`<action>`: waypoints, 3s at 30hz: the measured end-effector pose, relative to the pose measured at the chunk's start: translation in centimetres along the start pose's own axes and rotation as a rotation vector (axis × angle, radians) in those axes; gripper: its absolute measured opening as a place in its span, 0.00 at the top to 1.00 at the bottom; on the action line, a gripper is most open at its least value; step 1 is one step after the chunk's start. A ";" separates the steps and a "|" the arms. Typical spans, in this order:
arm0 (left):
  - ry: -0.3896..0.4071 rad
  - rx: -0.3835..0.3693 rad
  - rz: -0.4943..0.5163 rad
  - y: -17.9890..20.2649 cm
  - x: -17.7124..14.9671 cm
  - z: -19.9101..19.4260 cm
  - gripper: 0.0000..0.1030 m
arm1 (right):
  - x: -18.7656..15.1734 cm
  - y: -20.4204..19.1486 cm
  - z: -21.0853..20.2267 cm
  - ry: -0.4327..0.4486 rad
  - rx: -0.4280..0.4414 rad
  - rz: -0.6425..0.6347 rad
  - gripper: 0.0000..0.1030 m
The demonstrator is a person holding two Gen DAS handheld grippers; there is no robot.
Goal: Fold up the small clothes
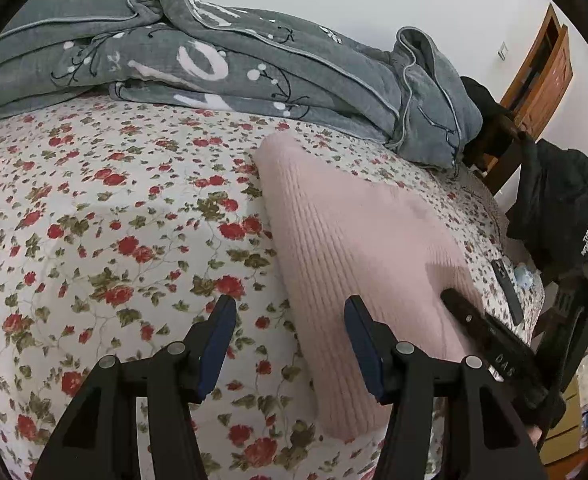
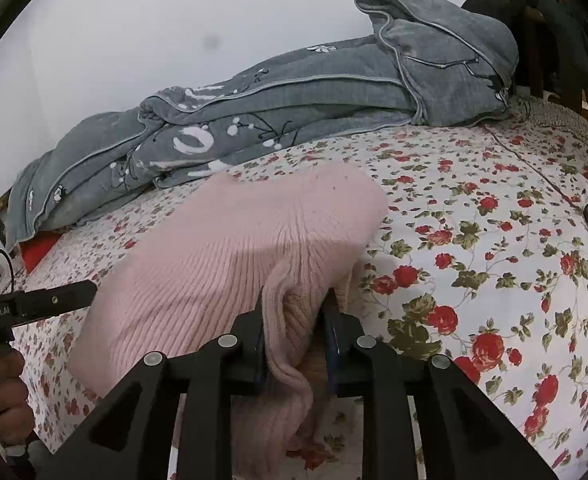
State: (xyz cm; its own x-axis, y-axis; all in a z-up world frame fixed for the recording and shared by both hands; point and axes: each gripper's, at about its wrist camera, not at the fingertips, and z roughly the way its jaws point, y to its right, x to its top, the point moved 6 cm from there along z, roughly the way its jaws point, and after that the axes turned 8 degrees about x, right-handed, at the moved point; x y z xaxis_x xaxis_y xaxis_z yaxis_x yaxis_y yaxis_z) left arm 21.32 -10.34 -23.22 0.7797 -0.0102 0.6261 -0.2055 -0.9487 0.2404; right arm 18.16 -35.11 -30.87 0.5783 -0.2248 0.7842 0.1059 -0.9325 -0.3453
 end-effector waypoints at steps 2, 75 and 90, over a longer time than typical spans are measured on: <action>-0.002 0.000 0.001 0.3 0.3 0.1 0.47 | -0.1 0.1 0.0 0.003 -0.005 0.016 0.79; -0.118 -0.186 -0.005 1.2 2.9 7.9 0.42 | 2.2 3.1 6.1 -0.187 0.197 0.224 0.41; 0.066 -0.130 -0.061 -3.3 8.2 4.2 0.68 | 7.9 -5.6 7.3 -0.104 0.354 0.097 0.68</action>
State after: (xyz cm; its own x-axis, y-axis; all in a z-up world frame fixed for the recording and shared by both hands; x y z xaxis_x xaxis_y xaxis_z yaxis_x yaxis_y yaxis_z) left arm 30.91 -8.61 -22.01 0.7531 0.0709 0.6540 -0.2374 -0.8979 0.3707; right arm 27.99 -29.59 -26.53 0.6767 -0.2599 0.6889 0.3091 -0.7489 -0.5862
